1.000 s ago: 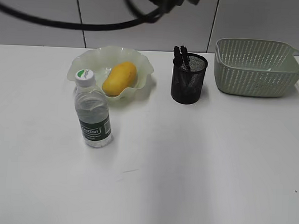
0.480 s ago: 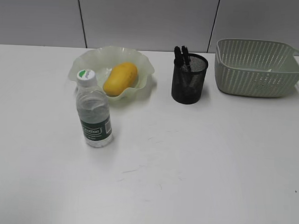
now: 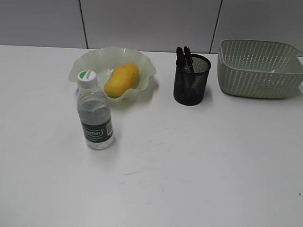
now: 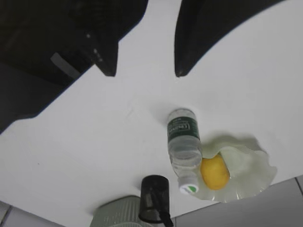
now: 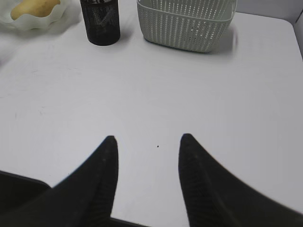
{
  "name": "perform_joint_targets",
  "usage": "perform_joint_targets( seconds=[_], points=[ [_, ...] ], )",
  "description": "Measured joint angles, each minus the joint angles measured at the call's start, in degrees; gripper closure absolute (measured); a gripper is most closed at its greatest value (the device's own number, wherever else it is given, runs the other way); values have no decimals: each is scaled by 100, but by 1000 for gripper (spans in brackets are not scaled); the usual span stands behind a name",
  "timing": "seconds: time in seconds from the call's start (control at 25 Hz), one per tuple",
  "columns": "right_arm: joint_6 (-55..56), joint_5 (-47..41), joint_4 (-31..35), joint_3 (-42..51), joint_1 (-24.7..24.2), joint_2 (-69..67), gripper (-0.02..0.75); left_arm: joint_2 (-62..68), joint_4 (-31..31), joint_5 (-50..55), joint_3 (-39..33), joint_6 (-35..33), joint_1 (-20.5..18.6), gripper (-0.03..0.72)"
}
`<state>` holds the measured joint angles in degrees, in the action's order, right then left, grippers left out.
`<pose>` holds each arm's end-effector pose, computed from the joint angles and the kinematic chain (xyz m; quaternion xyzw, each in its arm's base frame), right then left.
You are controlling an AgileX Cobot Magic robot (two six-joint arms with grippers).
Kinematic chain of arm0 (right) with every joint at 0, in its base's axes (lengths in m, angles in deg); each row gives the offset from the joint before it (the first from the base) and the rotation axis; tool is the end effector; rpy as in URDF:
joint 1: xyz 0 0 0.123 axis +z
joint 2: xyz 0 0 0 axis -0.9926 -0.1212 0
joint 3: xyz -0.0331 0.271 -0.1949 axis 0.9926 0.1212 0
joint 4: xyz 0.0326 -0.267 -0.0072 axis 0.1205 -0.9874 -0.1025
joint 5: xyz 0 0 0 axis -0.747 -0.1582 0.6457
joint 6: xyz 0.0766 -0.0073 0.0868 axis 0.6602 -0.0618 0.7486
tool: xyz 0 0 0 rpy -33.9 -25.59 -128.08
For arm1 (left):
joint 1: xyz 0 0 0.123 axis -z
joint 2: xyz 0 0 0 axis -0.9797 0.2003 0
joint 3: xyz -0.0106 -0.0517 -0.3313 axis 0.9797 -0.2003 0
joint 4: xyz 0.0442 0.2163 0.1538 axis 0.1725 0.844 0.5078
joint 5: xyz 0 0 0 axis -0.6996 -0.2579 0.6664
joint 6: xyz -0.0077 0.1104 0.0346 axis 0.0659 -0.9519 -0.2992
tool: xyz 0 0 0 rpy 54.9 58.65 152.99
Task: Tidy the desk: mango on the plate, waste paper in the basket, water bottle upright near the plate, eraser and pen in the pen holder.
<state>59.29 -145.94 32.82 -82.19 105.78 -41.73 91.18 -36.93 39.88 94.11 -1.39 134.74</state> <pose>-0.0129 -0.0199 0.2799 -0.1236 0.8325 0.0661 0.5360 0.0116 0.0253 0.2995 0.2841 0.7911 -0.2168 0.4964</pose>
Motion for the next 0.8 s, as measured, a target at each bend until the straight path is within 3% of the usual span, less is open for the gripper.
perform_joint_targets(
  seconds=[0.28, 0.68, 0.8],
  points=[
    [0, 0, 4, 0, 0, 0, 390, -283, -609, 160, -118, -297, -4, 416],
    [-5, 4, 23, 0, 0, 8, 390, -398, -675, 175, -118, -311, -4, 443],
    [-5, 4, 23, 0, 0, 12, 390, -398, -686, 175, -118, -311, -316, 443]
  ],
)
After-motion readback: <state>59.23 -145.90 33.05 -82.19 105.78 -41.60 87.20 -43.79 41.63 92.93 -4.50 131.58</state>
